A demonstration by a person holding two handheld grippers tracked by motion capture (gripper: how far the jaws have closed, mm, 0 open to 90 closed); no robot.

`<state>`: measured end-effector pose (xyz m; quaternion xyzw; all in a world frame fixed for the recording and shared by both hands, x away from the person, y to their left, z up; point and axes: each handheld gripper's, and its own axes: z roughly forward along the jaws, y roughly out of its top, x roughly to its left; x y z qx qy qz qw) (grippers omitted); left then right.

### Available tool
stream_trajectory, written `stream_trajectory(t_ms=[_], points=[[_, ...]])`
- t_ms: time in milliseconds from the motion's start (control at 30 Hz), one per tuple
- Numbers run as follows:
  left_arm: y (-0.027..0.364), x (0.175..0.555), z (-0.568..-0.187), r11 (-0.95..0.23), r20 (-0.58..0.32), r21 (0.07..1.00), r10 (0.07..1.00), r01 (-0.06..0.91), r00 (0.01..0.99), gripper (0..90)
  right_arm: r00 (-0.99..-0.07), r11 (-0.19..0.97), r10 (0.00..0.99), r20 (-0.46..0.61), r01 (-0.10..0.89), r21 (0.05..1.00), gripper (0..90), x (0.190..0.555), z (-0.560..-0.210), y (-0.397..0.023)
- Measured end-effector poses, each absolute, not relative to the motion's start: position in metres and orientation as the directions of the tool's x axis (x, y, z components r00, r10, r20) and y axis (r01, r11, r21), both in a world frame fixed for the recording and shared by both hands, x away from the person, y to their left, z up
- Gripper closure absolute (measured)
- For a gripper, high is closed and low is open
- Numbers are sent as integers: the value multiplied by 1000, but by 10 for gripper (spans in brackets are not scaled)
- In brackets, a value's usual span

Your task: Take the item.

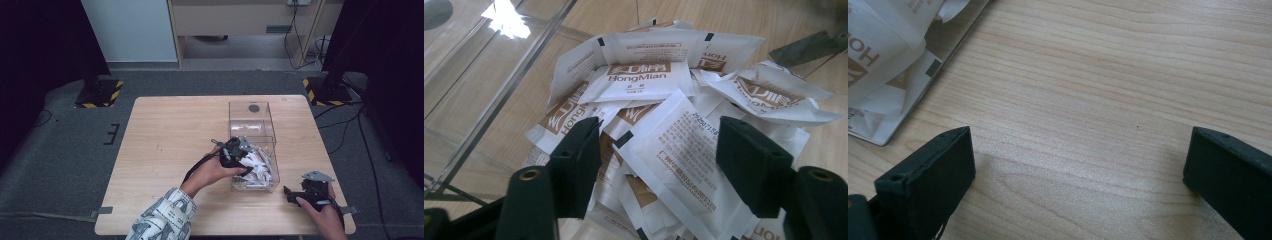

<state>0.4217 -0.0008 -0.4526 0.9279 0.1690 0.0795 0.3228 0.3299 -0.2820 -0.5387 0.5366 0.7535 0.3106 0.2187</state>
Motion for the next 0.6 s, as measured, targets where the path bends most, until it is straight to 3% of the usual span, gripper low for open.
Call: stream_trajectory(t_ms=[133,467,600], points=[[-1,422,-452,-737,27,620,362,268,932,474,-328,231,945,4,673,703,5,330,-539,-282],[4,418,-441,-715,28,651,359,256,933,803,-328,231,945,4,673,703,5,330,-539,-282],[6,415,-438,-701,8,666,349,255,937,858,-328,231,945,4,673,703,5,330,-539,-282]])
